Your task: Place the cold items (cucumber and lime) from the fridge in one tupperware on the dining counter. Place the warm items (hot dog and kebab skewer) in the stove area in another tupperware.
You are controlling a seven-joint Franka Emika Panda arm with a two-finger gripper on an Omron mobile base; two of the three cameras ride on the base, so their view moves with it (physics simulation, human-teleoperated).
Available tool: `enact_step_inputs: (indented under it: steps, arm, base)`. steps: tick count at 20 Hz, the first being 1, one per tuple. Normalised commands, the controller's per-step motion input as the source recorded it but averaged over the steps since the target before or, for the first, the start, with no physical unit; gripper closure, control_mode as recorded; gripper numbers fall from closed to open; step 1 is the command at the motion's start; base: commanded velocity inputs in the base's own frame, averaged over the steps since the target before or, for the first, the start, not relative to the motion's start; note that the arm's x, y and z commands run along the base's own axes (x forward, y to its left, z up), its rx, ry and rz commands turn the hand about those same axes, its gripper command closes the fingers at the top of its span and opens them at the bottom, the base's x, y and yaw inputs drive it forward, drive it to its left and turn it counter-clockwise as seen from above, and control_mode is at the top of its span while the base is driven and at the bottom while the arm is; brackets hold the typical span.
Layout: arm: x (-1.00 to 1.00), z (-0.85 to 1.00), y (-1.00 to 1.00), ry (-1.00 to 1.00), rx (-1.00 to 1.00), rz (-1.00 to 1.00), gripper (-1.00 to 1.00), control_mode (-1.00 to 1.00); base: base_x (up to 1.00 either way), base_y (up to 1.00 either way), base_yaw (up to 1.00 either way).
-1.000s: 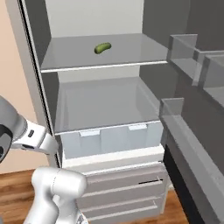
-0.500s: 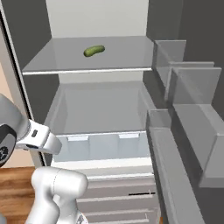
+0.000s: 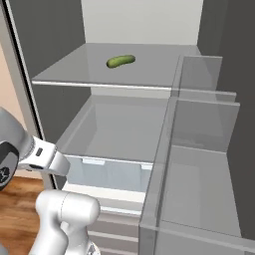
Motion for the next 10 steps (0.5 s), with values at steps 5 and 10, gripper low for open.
enact_step_inputs:
  steps: [5, 10]
  arm:
    - [0.00, 0.00, 0.00, 0.00, 0.00, 0.00, -1.00, 1.00]
    - [0.00, 0.00, 0.00, 0.00, 0.00, 0.00, -1.00, 1.00]
  base:
    - [0.58, -0.06, 0.07]
    - [0.64, -0.05, 0.00]
